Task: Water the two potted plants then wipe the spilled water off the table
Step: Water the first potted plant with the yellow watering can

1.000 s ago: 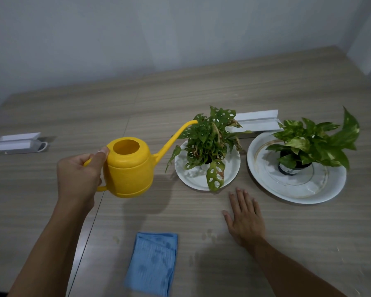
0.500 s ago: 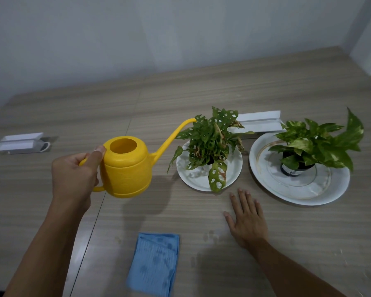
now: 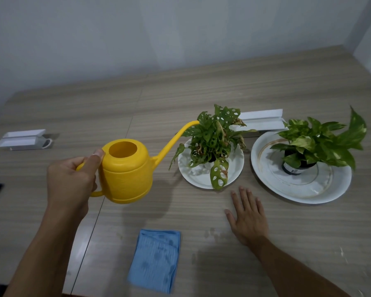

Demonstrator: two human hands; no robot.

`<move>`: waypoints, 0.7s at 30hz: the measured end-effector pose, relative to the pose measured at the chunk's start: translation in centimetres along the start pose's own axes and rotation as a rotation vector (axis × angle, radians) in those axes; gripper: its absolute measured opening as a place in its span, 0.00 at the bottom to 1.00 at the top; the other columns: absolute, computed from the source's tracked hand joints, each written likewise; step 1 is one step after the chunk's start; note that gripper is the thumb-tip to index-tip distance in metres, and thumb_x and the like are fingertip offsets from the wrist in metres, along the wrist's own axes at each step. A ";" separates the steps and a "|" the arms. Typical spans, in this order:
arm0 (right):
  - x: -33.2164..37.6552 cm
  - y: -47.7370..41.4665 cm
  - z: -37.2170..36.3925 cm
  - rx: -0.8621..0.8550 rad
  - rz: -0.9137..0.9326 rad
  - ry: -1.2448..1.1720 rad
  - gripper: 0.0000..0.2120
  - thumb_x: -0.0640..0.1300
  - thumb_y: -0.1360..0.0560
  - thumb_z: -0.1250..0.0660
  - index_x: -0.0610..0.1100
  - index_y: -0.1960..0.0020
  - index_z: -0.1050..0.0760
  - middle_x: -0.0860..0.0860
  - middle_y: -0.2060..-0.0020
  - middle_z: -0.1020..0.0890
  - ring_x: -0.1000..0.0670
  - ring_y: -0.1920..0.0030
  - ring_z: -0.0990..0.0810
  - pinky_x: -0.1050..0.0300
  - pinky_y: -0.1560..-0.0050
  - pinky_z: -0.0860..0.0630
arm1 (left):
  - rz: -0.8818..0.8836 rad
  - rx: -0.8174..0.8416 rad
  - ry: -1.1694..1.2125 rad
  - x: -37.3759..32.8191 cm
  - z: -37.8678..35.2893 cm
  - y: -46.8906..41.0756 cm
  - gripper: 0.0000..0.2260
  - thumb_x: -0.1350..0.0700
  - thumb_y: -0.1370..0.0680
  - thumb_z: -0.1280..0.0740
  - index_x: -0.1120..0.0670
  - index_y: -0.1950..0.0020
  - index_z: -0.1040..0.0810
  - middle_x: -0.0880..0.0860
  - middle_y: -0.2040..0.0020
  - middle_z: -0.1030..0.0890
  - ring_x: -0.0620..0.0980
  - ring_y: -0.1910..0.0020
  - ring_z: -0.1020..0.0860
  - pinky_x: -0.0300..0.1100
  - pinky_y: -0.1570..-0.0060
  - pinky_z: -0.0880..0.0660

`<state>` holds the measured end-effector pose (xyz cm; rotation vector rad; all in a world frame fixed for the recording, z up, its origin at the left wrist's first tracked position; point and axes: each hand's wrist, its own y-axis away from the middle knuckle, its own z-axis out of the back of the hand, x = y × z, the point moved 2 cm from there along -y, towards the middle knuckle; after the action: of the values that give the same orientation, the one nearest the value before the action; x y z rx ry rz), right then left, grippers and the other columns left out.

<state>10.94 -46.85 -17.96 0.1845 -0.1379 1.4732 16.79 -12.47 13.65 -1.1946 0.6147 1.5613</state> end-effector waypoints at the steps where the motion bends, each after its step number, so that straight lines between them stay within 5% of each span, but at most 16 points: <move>1: 0.0 0.0 0.0 0.003 0.000 0.000 0.32 0.64 0.20 0.55 0.47 0.22 0.43 0.45 0.22 0.41 0.44 0.23 0.43 0.44 0.26 0.50 | 0.004 -0.003 0.008 -0.1 0.0 0.1 0.21 0.53 0.21 0.31 0.72 0.59 0.27 0.45 0.79 0.33 0.44 0.78 0.34 0.43 0.68 0.34; 10: 0.1 -0.1 -0.1 0.006 -0.002 -0.003 0.32 0.64 0.20 0.55 0.47 0.22 0.43 0.45 0.23 0.40 0.43 0.23 0.42 0.44 0.26 0.51 | 0.040 -0.035 0.014 -0.8 -0.2 0.0 0.17 0.52 0.21 0.31 0.60 0.66 0.28 0.44 0.80 0.34 0.44 0.78 0.35 0.42 0.69 0.34; 21: 0.3 -0.2 -0.1 0.000 -0.011 0.011 0.32 0.65 0.20 0.57 0.49 0.21 0.46 0.46 0.21 0.44 0.45 0.22 0.48 0.45 0.25 0.52 | 0.061 -0.045 -0.008 0.3 1.2 0.2 0.17 0.50 0.22 0.31 0.61 0.65 0.27 0.44 0.79 0.34 0.43 0.79 0.35 0.44 0.68 0.34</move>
<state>11.13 -46.57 -18.02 0.1769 -0.1272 1.4628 16.21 -11.41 13.76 -1.2126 0.6180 1.6379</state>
